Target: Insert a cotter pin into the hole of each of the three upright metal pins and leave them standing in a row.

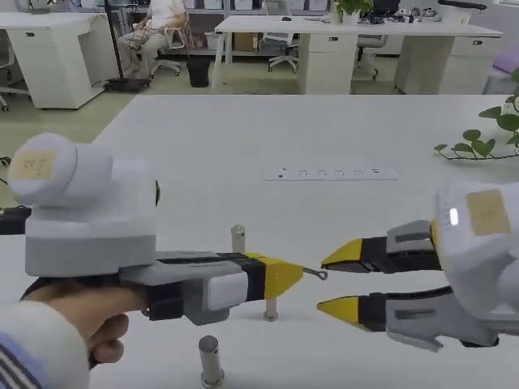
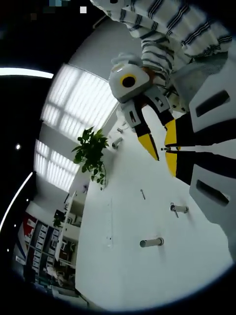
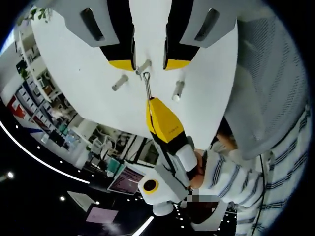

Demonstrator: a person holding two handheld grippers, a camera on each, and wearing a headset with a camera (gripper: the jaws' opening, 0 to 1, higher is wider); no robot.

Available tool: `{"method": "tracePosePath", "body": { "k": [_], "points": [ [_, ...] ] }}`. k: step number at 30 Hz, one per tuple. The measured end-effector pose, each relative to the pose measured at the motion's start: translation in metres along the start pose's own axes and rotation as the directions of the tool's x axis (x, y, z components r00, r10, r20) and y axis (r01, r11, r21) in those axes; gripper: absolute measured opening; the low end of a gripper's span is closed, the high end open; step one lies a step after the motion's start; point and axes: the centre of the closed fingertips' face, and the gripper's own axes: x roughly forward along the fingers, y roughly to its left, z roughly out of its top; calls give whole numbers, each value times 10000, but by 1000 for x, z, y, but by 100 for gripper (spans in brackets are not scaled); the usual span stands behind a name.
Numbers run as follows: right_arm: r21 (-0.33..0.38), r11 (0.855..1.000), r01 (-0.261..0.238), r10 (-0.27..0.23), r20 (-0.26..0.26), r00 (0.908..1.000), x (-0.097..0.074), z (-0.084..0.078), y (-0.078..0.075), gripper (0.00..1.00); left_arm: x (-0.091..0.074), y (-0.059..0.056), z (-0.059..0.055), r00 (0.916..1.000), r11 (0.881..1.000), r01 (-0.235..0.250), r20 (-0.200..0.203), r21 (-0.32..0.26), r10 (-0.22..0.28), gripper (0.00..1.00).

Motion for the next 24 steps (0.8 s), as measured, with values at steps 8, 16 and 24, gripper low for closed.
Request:
{"method": "tracePosePath", "body": {
  "k": [8,16,24],
  "points": [
    [1720,9714,-1639,1493,946,9842,-8,6,18,20,-4,-15,-2,9963,9785,860,-143,1873,-848,0],
    [2636,9341,-2409,2007,1705,9647,-9,14,25,16,-6,-23,-8,9902,9434,1395,-429,3009,-1327,0],
    [2395,9258,-2926,2559,1727,9511,-7,16,36,12,-6,-27,-15,9848,9254,1729,-762,3374,-1563,0]
  ]
}}
